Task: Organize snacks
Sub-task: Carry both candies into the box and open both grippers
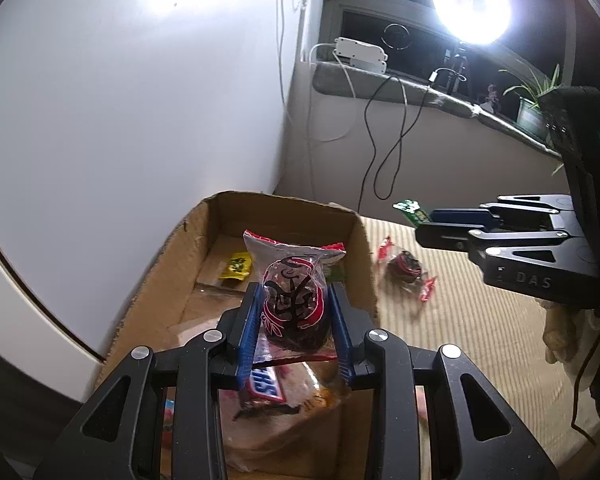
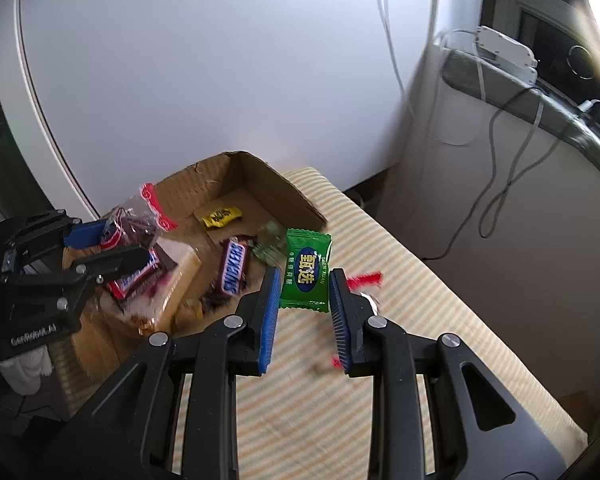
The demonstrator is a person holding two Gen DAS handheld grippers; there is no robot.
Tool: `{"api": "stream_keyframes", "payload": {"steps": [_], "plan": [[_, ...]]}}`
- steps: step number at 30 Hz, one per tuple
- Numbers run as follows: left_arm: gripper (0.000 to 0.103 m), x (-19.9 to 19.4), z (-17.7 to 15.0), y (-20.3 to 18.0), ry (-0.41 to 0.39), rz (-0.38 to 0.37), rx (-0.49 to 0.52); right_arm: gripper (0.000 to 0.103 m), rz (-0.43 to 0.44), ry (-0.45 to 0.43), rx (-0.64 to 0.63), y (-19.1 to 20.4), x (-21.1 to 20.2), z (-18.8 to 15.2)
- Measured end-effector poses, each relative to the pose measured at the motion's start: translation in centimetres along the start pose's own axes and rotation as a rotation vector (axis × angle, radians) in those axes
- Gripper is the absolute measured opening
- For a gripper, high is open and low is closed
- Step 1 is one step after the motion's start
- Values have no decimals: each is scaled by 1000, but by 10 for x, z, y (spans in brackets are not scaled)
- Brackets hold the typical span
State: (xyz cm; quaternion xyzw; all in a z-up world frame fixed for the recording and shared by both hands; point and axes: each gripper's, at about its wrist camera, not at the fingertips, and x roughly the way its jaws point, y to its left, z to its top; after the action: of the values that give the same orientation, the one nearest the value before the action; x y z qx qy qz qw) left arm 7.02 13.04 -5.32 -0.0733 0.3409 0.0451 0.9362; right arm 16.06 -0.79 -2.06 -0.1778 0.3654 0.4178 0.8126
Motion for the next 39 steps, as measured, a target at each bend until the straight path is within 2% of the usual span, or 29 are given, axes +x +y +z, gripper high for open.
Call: {"api": "stream_keyframes", "payload": {"steps": [13,26,27,28,30,33,37,39], "plan": [[31,6,-4,5,15,26,-14,26,60,42,-42,25,46,18],[32,7,-3,2,18,43,-15,26,82,46,-52,32,50,21],[32,7,-3,3,17,44,-16,31,81,47,-52,32,50,22],[34,6,-3,3,16,46,-18,43,77,45,-54,32,50,22],[34,5,-4,4,13,47,-19,60,66,30,-53,33,47,22],[38,4,-3,4,9,50,-16,63,68,18,-45,32,43,23],[56,0,-3,3,-3,56,-14,82,46,5,-41,30,38,24],[56,-1,-4,3,-7,59,-10,84,39,0,-41,28,36,23]]}}
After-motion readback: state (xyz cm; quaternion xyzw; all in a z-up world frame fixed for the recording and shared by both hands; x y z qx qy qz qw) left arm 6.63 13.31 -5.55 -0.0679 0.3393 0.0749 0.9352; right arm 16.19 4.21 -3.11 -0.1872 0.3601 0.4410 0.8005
